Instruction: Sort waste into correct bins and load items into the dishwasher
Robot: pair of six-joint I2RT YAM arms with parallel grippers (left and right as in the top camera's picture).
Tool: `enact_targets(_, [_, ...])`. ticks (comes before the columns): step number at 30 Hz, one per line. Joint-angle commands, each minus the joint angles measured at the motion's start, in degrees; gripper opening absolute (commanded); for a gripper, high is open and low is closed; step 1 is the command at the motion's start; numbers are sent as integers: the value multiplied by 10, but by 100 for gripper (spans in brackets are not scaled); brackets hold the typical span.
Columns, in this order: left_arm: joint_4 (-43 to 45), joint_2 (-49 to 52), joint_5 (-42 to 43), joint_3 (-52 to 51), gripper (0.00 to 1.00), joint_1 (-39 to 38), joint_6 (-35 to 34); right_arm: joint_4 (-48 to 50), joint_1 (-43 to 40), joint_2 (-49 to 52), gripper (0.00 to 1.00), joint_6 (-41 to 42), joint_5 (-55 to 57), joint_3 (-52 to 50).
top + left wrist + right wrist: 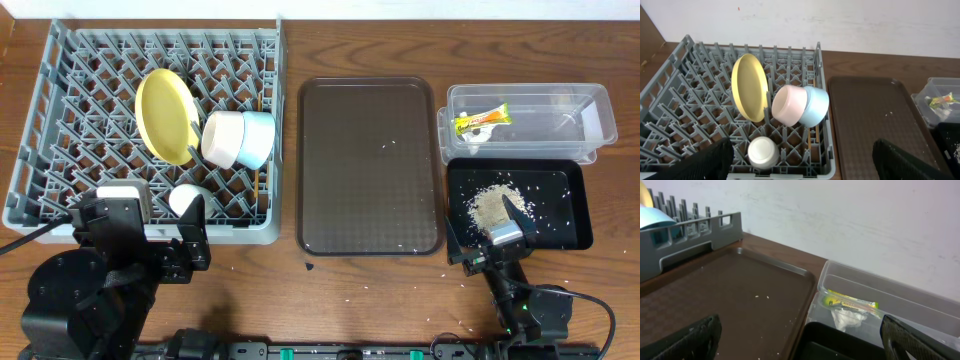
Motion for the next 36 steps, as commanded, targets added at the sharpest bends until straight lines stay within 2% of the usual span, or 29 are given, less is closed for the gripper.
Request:
enact_targets(1, [0,0,1,6,90,-1,-3,-3,-9,-3,99,-6,6,-1])
enact_targets(11, [-18,-2,-7,5,90,-1,0,-3,-9,-3,99,-6,6,-1])
enact_targets(15, [4,-19,-54,-15,90,13,8,-3,-9,-3,99,-6,6,-1])
enact_targets(19, [98,-53,-43,-96,90,42,8,-3,-9,-3,99,-5,6,-1])
enact_targets(26, [313,-162,-27,-323,90,47,7,-3,-9,-3,99,-6,6,-1])
enact_targets(31, [409,-259,-28,-464,90,47,8,-3,-9,-3,99,-6,6,-1])
enact_targets(36, [475,-315,-27,-562,90,47,8,-3,-9,-3,99,-6,6,-1])
